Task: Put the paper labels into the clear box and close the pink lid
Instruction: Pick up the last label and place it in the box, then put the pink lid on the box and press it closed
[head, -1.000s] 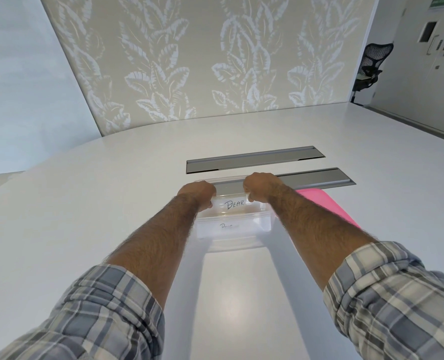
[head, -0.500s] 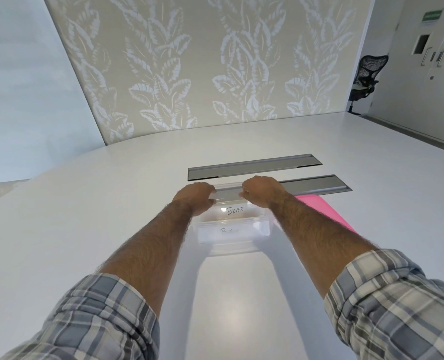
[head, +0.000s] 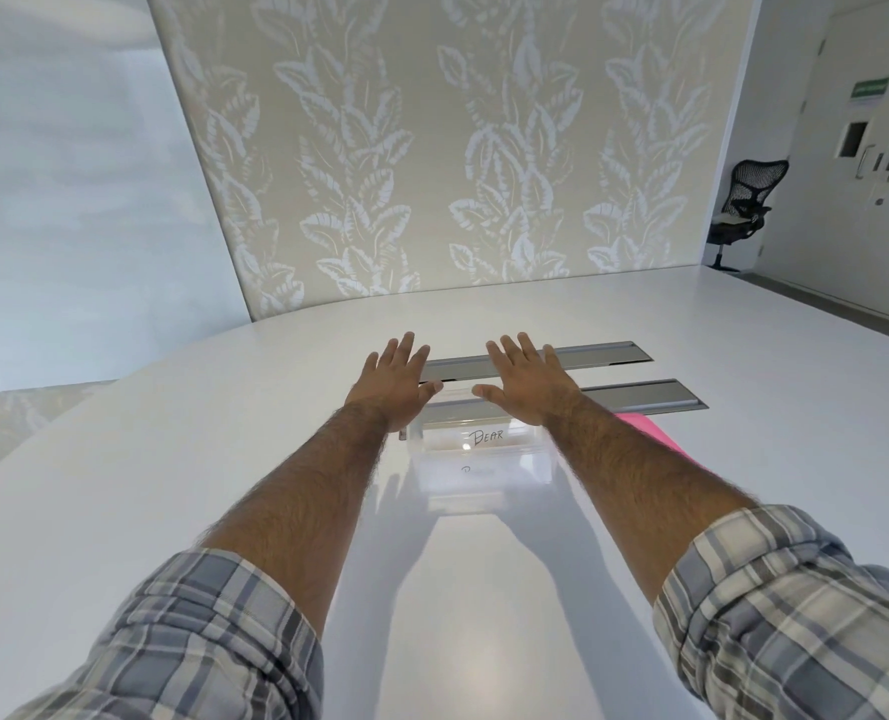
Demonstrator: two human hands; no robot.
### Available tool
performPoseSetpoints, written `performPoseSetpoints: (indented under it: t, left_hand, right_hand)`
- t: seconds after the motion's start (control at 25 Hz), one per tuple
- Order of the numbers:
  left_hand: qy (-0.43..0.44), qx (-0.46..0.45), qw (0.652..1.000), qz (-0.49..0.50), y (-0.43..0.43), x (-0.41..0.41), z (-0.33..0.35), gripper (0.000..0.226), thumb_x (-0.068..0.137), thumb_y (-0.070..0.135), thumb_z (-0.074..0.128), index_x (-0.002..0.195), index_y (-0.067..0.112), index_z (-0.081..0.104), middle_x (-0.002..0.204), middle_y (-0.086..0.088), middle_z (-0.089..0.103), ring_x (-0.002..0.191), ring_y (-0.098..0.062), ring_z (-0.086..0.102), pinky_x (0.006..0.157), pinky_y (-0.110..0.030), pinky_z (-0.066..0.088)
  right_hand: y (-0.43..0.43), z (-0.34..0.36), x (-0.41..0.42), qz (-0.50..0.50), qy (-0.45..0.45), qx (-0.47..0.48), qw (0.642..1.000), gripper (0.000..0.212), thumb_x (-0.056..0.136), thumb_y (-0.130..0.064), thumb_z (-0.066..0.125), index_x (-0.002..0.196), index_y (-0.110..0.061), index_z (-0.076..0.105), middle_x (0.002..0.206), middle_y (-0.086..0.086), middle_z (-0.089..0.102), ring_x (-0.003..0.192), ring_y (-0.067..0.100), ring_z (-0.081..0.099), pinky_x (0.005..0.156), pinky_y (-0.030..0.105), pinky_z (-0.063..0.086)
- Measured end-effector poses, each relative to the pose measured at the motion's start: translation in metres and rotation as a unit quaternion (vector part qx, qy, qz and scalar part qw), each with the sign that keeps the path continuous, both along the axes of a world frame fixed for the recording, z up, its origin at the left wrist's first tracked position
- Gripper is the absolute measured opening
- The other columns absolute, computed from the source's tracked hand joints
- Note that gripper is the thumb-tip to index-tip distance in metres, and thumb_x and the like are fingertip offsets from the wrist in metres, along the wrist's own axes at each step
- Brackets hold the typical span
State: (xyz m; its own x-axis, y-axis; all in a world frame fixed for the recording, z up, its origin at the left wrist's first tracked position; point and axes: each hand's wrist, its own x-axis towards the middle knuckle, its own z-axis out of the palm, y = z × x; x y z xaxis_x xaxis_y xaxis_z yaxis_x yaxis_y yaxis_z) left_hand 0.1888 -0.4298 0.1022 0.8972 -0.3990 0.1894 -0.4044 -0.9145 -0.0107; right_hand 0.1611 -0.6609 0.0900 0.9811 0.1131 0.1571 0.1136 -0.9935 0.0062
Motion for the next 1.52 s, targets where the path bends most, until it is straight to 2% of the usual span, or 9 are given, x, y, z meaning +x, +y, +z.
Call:
performPoseSetpoints:
  t: [0.32,0.56,0.76,1.12,1.52]
  left_hand:
    - [-0.043,-0.005,0.999,0.009,0.036,-0.030,0.042,0.075,0.103,0.058,0.021,0.161,0.016,0.001,0.167,-0.006,-0.016,0.155,-0.024,-0.010,0.124,-0.048,0.002]
    - [-0.036,-0.013,0.999,-0.001,0.062,-0.053,0.044,0.074,0.102,0.059,0.022,0.161,0.018,0.004,0.167,-0.006,-0.013,0.155,-0.023,-0.009,0.124,-0.047,0.001]
    - [-0.035,-0.025,0.998,-0.038,0.051,-0.078,0.046,0.074,0.102,0.059,0.023,0.161,0.018,0.005,0.168,-0.006,-0.011,0.155,-0.023,-0.007,0.124,-0.047,0.000]
    - [-0.026,-0.035,0.994,-0.098,-0.023,-0.110,0.049,0.074,0.101,0.059,0.026,0.161,0.021,0.006,0.168,-0.005,-0.010,0.155,-0.021,-0.007,0.124,-0.046,0.000]
    - [-0.010,-0.041,0.992,-0.121,-0.160,-0.113,0.030,0.075,0.100,0.061,0.030,0.161,0.024,0.008,0.168,-0.004,-0.008,0.155,-0.023,-0.003,0.124,-0.046,0.001]
  right_hand:
    - [0.040,0.043,-0.037,-0.013,-0.043,-0.010,0.999,0.086,0.094,-0.071,0.018,0.158,-0.018,-0.002,0.167,0.005,-0.002,0.153,0.024,-0.007,0.123,0.051,0.001]
    - [0.057,0.054,-0.070,-0.023,-0.049,-0.032,0.998,0.087,0.093,-0.073,0.017,0.158,-0.018,-0.001,0.167,0.004,0.001,0.154,0.022,-0.005,0.123,0.050,0.001]
    - [0.050,0.062,-0.108,-0.057,-0.051,-0.052,0.996,0.087,0.093,-0.073,0.017,0.158,-0.017,0.000,0.167,0.005,0.002,0.154,0.023,-0.004,0.123,0.050,0.002]
    - [-0.020,0.073,-0.170,-0.112,-0.042,-0.059,0.991,0.085,0.095,-0.070,0.020,0.158,-0.015,0.003,0.166,0.007,0.005,0.154,0.024,0.001,0.123,0.049,0.004]
    - [-0.140,0.070,-0.175,-0.120,-0.017,-0.063,0.991,0.086,0.095,-0.070,0.019,0.158,-0.015,0.004,0.166,0.007,0.005,0.154,0.024,0.002,0.123,0.048,0.004]
